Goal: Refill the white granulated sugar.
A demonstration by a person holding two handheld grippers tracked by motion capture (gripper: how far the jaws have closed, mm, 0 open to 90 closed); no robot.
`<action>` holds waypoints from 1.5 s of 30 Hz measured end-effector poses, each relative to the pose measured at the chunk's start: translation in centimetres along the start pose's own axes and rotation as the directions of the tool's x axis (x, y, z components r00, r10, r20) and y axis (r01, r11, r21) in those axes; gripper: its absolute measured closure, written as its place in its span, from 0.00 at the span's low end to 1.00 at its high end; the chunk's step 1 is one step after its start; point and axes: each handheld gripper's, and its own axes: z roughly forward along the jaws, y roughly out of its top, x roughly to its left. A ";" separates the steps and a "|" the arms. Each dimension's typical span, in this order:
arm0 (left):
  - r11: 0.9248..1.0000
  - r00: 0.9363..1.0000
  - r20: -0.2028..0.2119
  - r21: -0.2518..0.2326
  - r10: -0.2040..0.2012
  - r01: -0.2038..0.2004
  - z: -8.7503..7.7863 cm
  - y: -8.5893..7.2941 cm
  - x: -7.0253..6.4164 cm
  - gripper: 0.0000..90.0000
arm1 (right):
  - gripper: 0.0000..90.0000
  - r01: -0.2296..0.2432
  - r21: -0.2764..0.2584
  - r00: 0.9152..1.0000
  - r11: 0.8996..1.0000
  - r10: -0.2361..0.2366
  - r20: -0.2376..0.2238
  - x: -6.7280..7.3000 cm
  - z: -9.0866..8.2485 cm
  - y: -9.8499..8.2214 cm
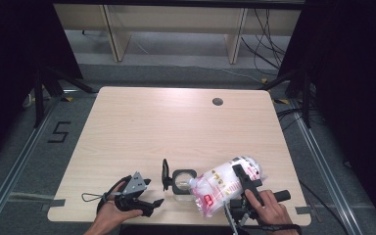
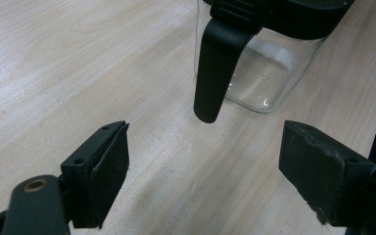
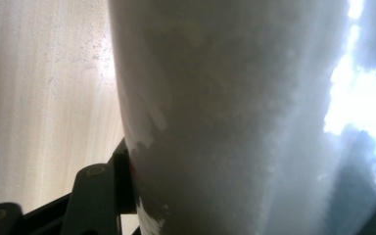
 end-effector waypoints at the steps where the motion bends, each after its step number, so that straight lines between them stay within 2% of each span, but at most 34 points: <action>1: 1.000 1.000 0.000 0.001 0.001 -0.001 0.0 0.0 0.0 0.20 | 0.47 -0.016 0.006 1.000 1.000 0.016 -0.005 0.0 0.0 0.0; 3: 1.000 1.000 -0.001 0.000 0.000 0.000 0.0 0.0 0.0 0.21 | 0.47 -0.002 -0.005 1.000 1.000 0.002 0.013 -0.1 0.0 0.0; 4: 1.000 1.000 0.000 0.000 0.002 -0.002 0.0 0.0 0.0 0.21 | 0.47 0.031 -0.008 0.999 0.999 -0.031 0.008 -0.4 0.0 0.1; 5: 1.000 1.000 0.006 -0.009 -0.002 0.003 0.0 0.0 0.0 0.21 | 0.47 0.038 0.012 0.999 0.999 -0.038 -0.004 -0.5 -0.1 0.2; 6: 1.000 1.000 0.003 -0.003 0.010 -0.010 0.0 0.0 0.1 0.21 | 0.47 0.023 0.014 1.000 1.000 -0.023 -0.007 -0.4 -0.1 0.2; 7: 1.000 1.000 -0.001 0.000 -0.001 0.001 0.0 0.0 0.0 0.20 | 0.47 0.024 -0.003 1.000 1.000 -0.024 0.011 -0.3 0.0 0.1; 8: 1.000 1.000 0.005 -0.006 -0.007 0.007 0.0 0.0 -0.1 0.21 | 0.47 0.048 0.012 0.999 0.999 -0.048 -0.010 -0.6 -0.1 0.3; 9: 1.000 1.000 0.003 -0.011 -0.002 0.002 0.0 0.0 0.0 0.21 | 0.47 0.012 0.030 1.000 0.999 -0.011 -0.020 -0.3 -0.2 0.3; 10: 1.000 1.000 0.003 -0.011 0.014 -0.014 -0.1 0.0 0.1 0.21 | 0.47 0.036 0.009 0.999 0.999 -0.036 -0.002 -0.4 0.0 0.3; 11: 1.000 1.000 0.003 -0.011 0.014 -0.014 -0.1 0.0 0.1 0.20 | 0.47 0.036 0.009 0.999 0.999 -0.036 -0.002 -0.4 0.0 0.3; 12: 1.000 1.000 0.004 -0.013 0.004 -0.004 -0.1 0.0 0.0 0.21 | 0.47 0.058 0.001 0.998 0.998 -0.058 0.003 -0.6 0.0 0.4; 14: 1.000 1.000 0.004 -0.013 0.000 0.000 -0.1 0.0 0.0 0.21 | 0.47 0.060 0.014 0.998 0.998 -0.060 -0.016 -0.6 -0.1 0.4; 15: 1.000 1.000 0.004 -0.013 0.000 0.000 -0.1 0.0 0.0 0.21 | 0.47 0.043 0.011 0.999 0.999 -0.043 -0.006 -0.6 -0.2 0.5; 16: 1.000 1.000 0.006 -0.012 0.001 -0.001 -0.1 0.0 0.0 0.21 | 0.47 0.055 0.008 0.998 0.998 -0.055 -0.007 -0.7 -0.2 0.5; 18: 1.000 1.000 0.014 -0.016 0.011 -0.010 0.0 0.0 0.0 0.21 | 0.47 0.048 0.007 0.999 0.999 -0.048 0.008 -0.7 -0.1 0.5; 20: 1.000 1.000 0.015 -0.009 0.010 -0.010 0.0 0.1 0.0 0.21 | 0.47 0.054 0.001 0.999 0.999 -0.054 0.010 -0.7 -0.1 0.5; 23: 1.000 1.000 0.014 -0.008 0.012 -0.012 0.0 0.1 0.1 0.21 | 0.47 0.038 0.014 0.999 0.999 -0.038 0.006 -0.8 -0.3 0.5; 24: 1.000 1.000 0.013 0.000 0.021 -0.021 -0.1 0.1 0.2 0.21 | 0.47 0.053 0.014 0.999 0.998 -0.053 0.004 -1.0 -0.3 0.6; 26: 1.000 1.000 0.014 -0.006 0.015 -0.015 0.0 0.1 0.1 0.21 | 0.47 0.090 -0.002 0.996 0.996 -0.090 0.024 -1.3 -0.3 0.5; 30: 1.000 1.000 0.001 0.003 0.013 -0.013 0.0 0.0 0.1 0.21 | 0.47 0.108 0.018 0.994 0.994 -0.108 0.020 -1.5 -0.5 0.5; 31: 1.000 1.000 0.005 0.005 0.014 -0.014 -0.1 0.0 0.1 0.20 | 0.47 0.111 0.008 0.993 0.994 -0.111 0.032 -1.4 -0.4 0.4; 32: 1.000 1.000 0.016 0.006 0.016 -0.016 -0.1 0.1 0.1 0.20 | 0.47 0.114 0.026 0.993 0.993 -0.114 0.015 -1.5 -0.5 0.5; 33: 1.000 1.000 0.016 -0.008 0.013 -0.013 0.0 0.1 0.1 0.21 | 0.47 0.106 0.019 0.994 0.994 -0.106 0.013 -1.5 -0.5 0.5; 38: 1.000 1.000 0.011 -0.001 0.024 -0.024 0.0 0.0 0.1 0.21 | 0.47 0.109 0.016 0.994 0.994 -0.110 0.018 -1.5 -0.5 0.5; 40: 1.000 1.000 0.003 0.004 0.013 -0.013 0.0 0.0 0.1 0.21 | 0.47 0.110 0.017 0.994 0.994 -0.110 0.019 -1.5 -0.5 0.5; 41: 1.000 1.000 0.004 0.003 0.015 -0.015 0.0 0.0 0.1 0.21 | 0.47 0.079 0.025 0.997 0.997 -0.080 0.015 -1.3 -0.6 0.5; 42: 1.000 1.000 0.003 0.004 0.014 -0.014 0.0 0.0 0.1 0.21 | 0.47 0.083 0.025 0.996 0.996 -0.084 0.015 -1.3 -0.6 0.5; 44: 1.000 1.000 0.004 0.005 0.015 -0.015 0.0 0.0 0.1 0.21 | 0.47 0.141 0.019 0.990 0.990 -0.141 0.019 -1.8 -0.6 0.6; 45: 1.000 1.000 0.004 0.004 0.015 -0.015 0.0 0.0 0.1 0.21 | 0.47 0.134 0.023 0.991 0.991 -0.135 0.021 -1.7 -0.7 0.6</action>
